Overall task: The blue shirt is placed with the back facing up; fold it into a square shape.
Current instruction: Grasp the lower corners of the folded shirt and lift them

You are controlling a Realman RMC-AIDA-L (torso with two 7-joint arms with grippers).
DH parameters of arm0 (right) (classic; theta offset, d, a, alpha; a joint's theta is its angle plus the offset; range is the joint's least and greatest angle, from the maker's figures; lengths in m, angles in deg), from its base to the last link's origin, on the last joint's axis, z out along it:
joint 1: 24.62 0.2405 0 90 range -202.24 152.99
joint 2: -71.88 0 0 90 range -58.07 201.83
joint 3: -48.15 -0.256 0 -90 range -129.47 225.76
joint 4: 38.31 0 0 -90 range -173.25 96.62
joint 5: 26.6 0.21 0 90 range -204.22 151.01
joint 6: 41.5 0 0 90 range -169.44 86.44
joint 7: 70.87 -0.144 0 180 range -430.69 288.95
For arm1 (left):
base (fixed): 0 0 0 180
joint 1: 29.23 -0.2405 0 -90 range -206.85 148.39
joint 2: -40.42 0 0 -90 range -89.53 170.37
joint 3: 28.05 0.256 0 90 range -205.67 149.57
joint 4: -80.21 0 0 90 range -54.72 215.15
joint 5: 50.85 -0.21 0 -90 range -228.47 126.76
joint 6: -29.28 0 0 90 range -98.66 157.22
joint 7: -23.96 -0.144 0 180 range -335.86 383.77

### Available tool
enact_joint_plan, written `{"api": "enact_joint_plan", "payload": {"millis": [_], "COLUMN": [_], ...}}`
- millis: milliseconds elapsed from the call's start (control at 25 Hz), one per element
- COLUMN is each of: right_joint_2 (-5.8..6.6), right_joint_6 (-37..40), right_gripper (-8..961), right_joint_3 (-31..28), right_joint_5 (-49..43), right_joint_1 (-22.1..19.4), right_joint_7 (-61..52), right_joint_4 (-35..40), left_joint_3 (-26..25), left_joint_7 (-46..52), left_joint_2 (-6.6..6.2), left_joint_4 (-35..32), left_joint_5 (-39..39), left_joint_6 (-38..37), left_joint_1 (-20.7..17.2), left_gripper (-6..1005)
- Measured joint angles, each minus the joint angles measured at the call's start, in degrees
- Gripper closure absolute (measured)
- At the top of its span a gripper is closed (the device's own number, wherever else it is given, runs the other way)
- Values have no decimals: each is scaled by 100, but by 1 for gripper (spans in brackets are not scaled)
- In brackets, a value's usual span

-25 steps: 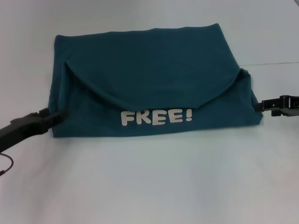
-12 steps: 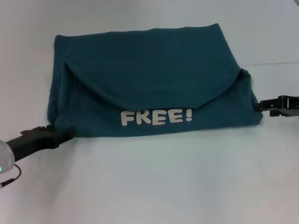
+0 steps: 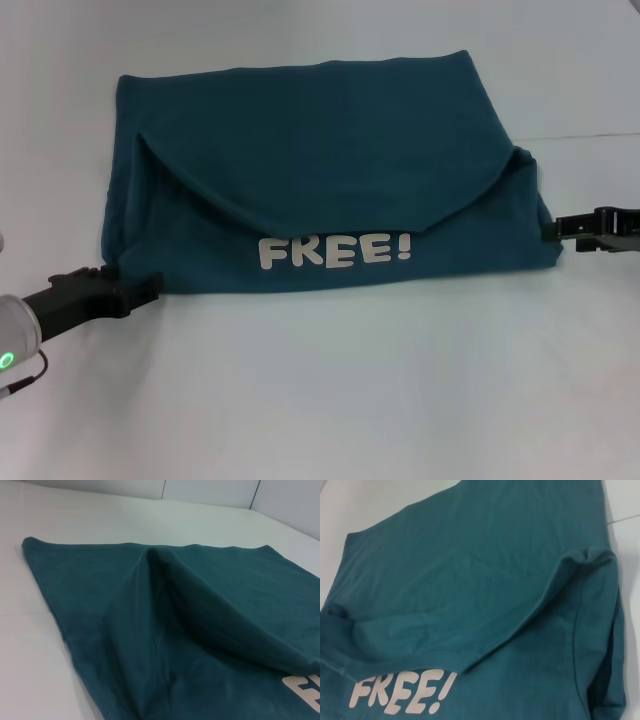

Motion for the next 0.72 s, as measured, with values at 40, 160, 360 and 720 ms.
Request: {"api": "enact_joint_plan", "payload": {"millis": [40, 160, 360, 720], "right_joint_2": [1, -4, -14, -25], "right_joint_6": [-1, -33, -19, -27], "right_gripper": [246, 245, 245, 246], "right_joint_3": [-2, -7, 3, 5], "right_joint_5": [1, 0, 0, 8], "right_joint_1": [-6, -22, -57, -125], "right_joint_7": [0, 5, -2, 17], "right_joint_4": [-4, -40, -51, -53], "left_joint_3": [2, 3, -15, 116], "left_joint_7": [-30, -43, -56, -194], "left_joint_2": [0, 8, 7, 10], "left_joint_4": [-51, -118, -175, 17], "left_joint_5": [5, 20, 12, -42], "left_joint_6": [1, -12, 11, 257], "left_joint_1": [-7, -32, -28, 106], "left_gripper": [273, 273, 273, 274]}}
